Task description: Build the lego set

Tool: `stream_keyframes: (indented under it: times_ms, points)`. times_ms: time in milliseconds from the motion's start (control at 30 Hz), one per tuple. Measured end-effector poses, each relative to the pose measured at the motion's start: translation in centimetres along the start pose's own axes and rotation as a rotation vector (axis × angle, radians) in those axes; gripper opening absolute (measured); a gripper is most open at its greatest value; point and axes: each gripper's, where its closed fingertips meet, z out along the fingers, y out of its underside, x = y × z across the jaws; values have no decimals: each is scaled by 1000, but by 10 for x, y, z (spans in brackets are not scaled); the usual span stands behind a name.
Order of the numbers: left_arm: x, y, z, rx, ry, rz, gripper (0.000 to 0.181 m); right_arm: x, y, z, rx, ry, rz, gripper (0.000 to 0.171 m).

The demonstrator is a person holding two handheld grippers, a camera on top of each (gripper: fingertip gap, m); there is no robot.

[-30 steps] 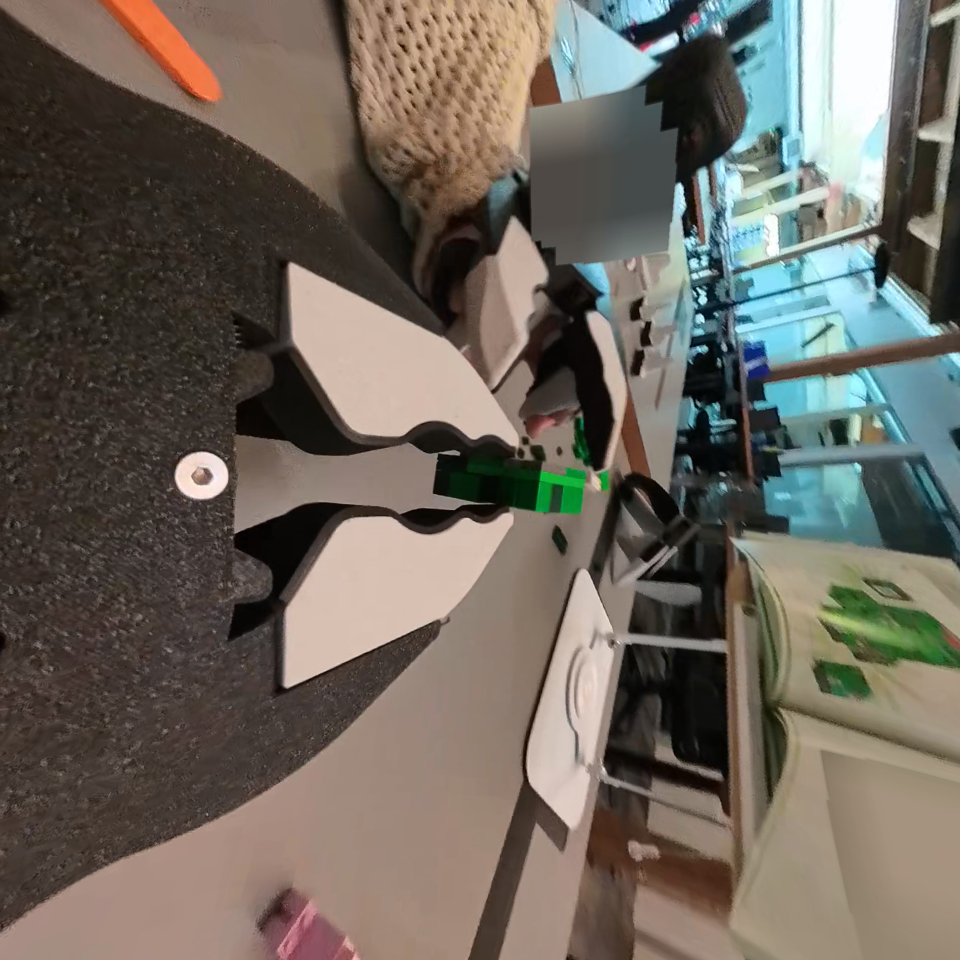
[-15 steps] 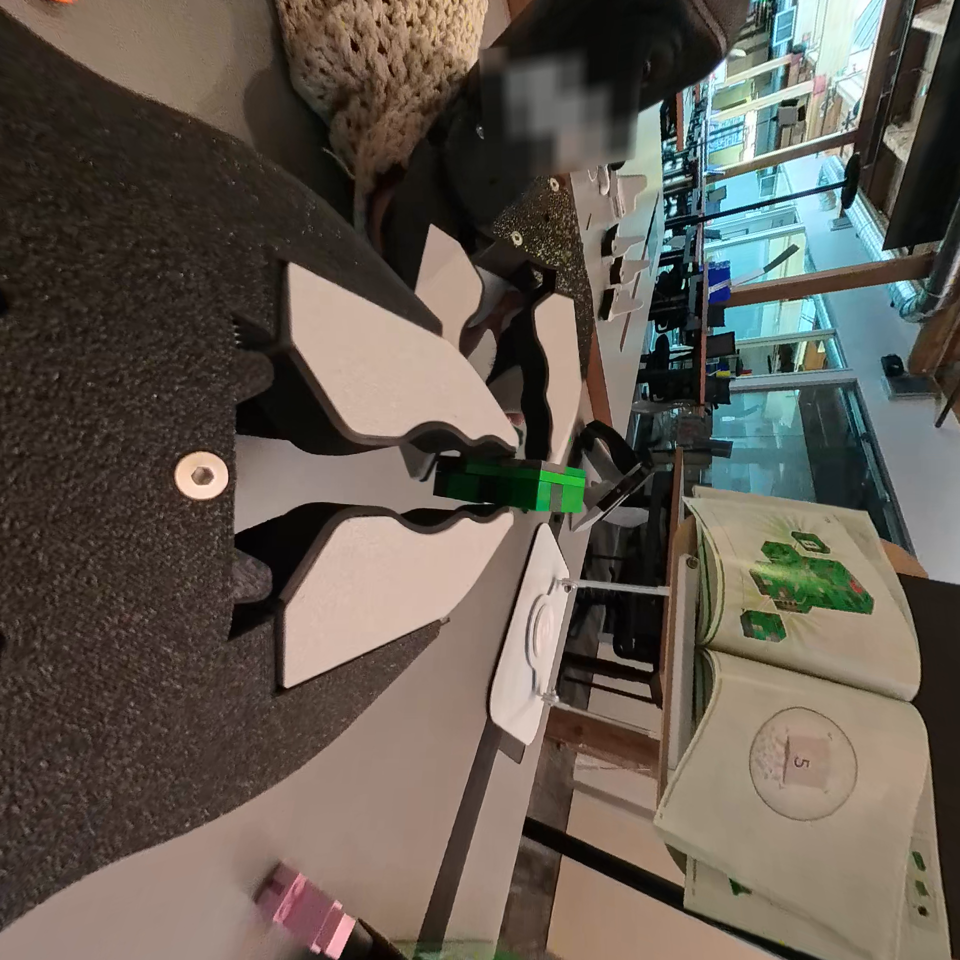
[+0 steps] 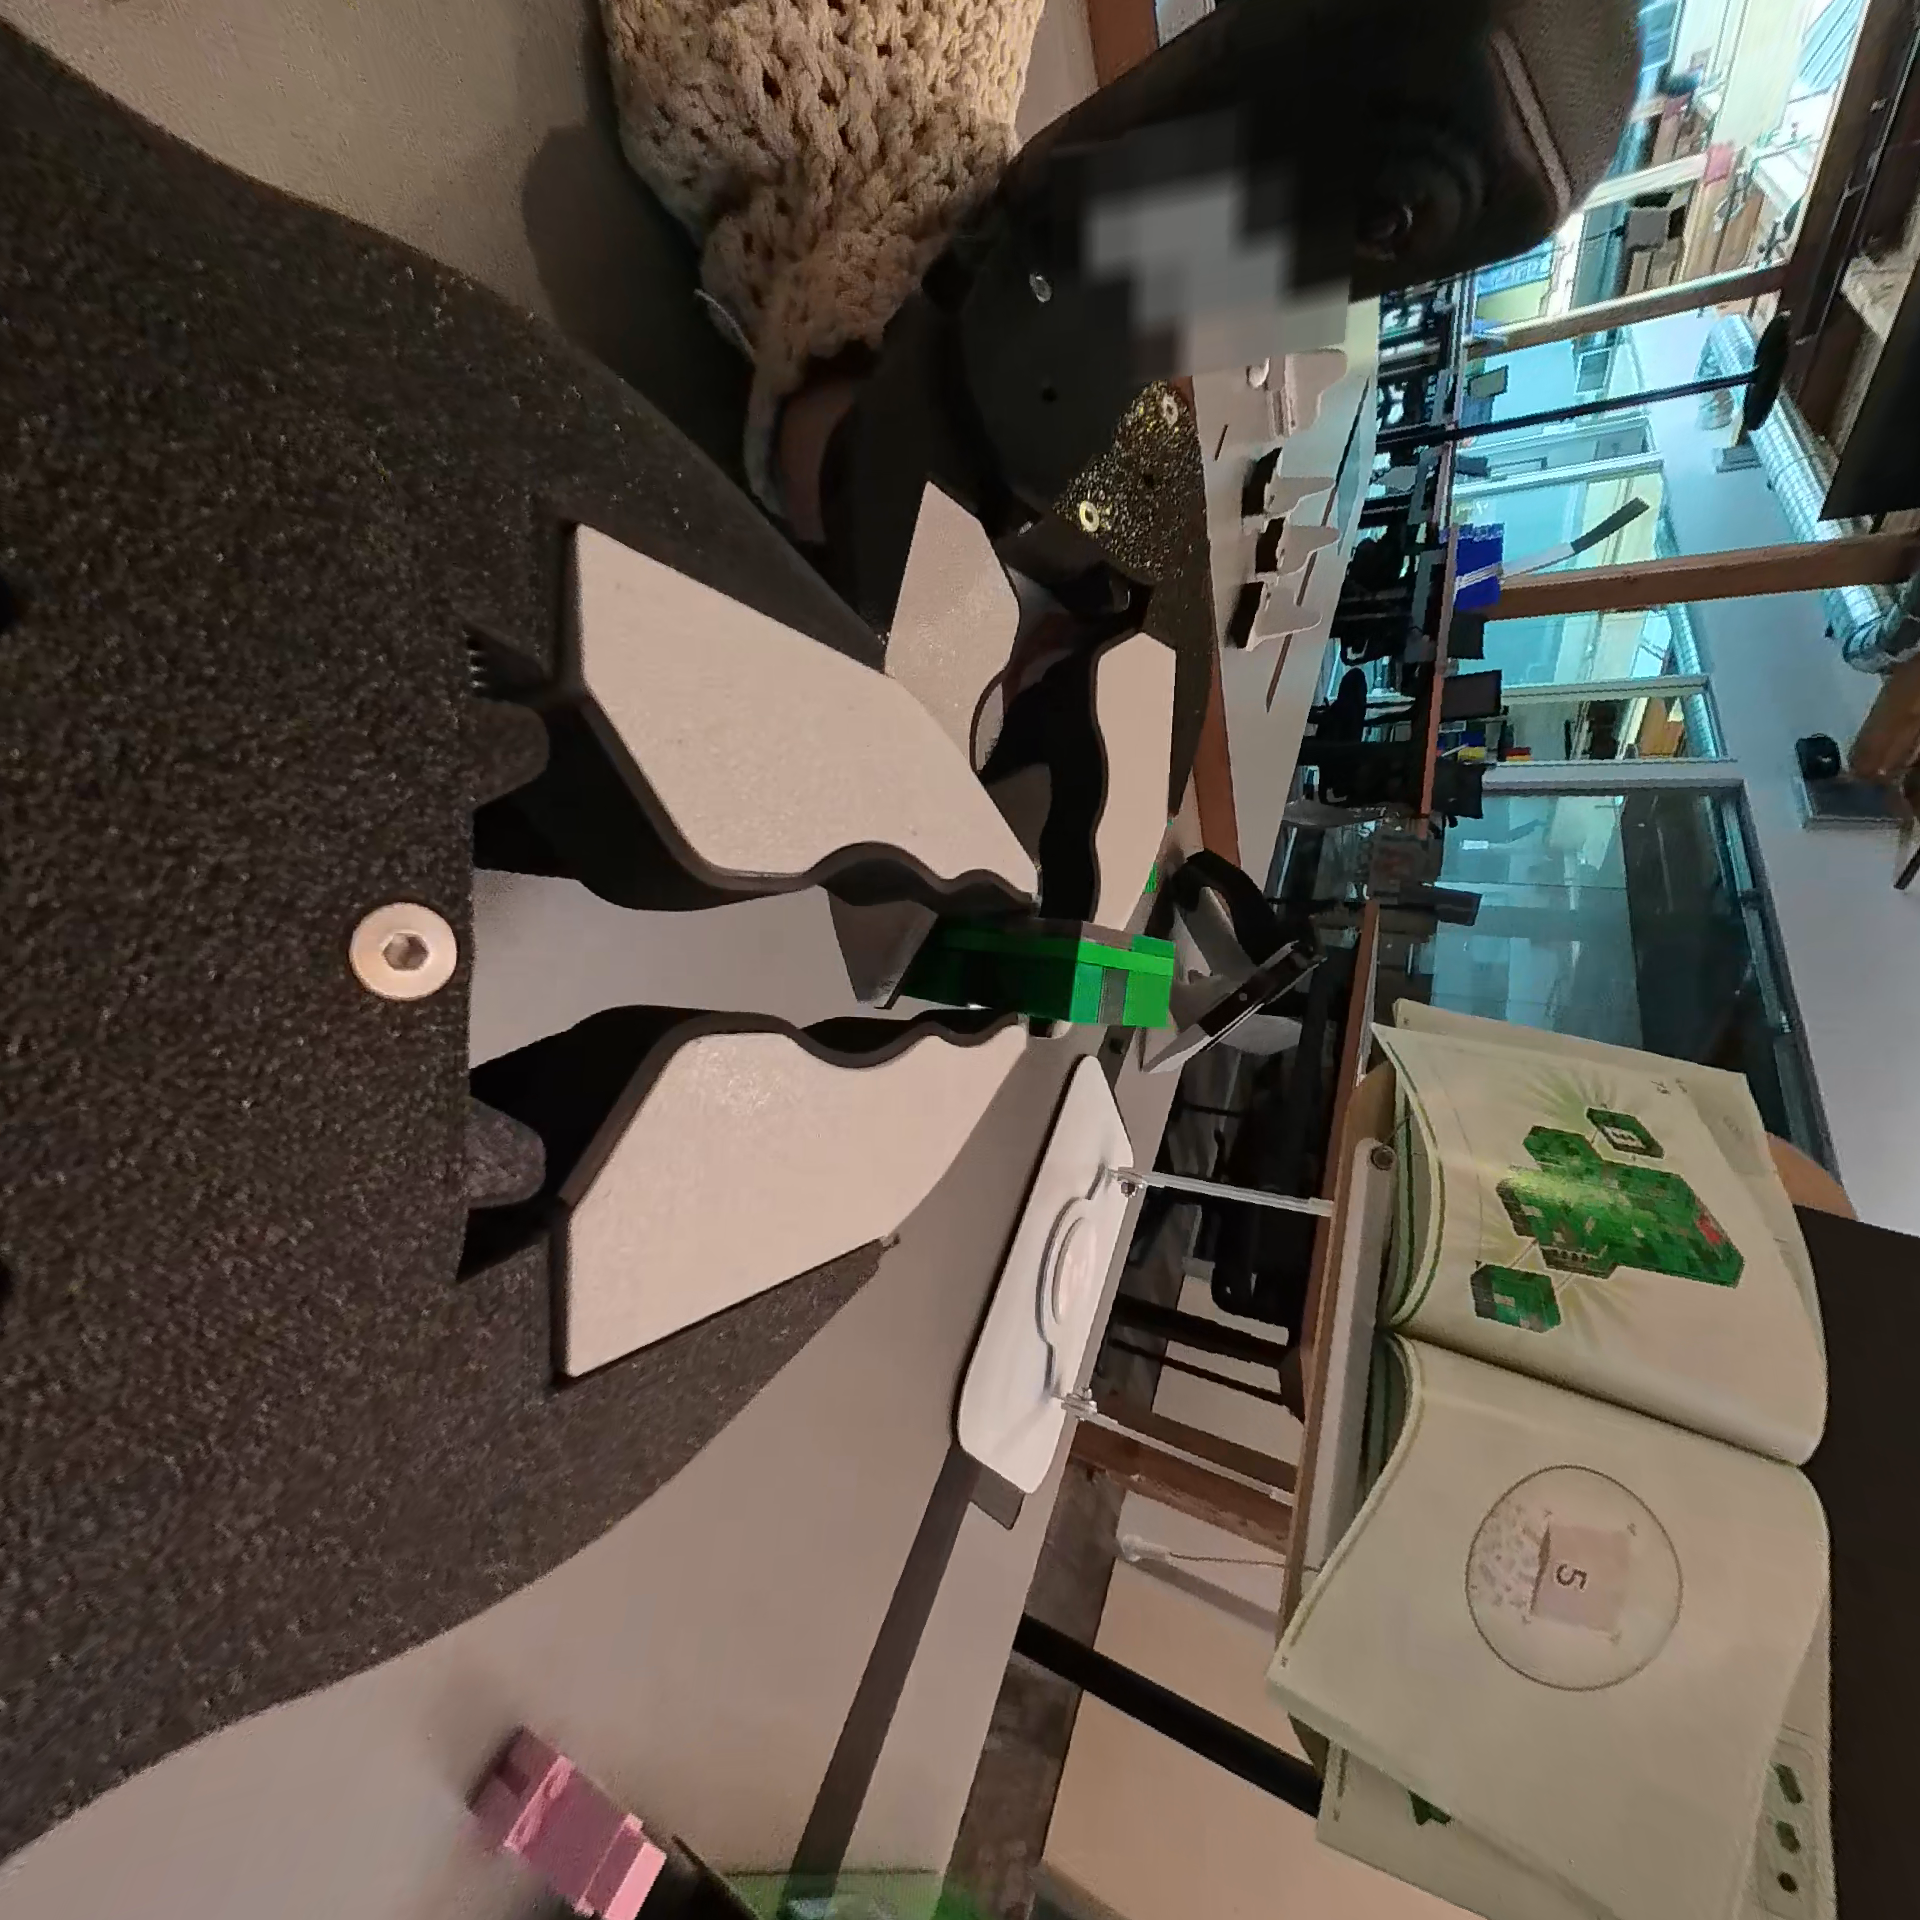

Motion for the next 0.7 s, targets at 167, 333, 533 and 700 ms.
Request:
stream_keyframes:
  times_ms: [167, 333, 533, 700]
  points:
    - [-1, 3, 1, -15, -8, 3, 39, 2, 0, 1, 5, 5, 13, 31]
    - [-6, 4, 0, -10, -22, -11, 39, 32, -10, -16, 26, 155, -130, 48]
    - [-14, 6, -1, -7, -35, -74, 39, 122, -21, -88, -3, 609, -341, 74]
    - [-13, 7, 0, -9, -31, -71, 39, 183, -14, -150, -83, 867, -334, 74]
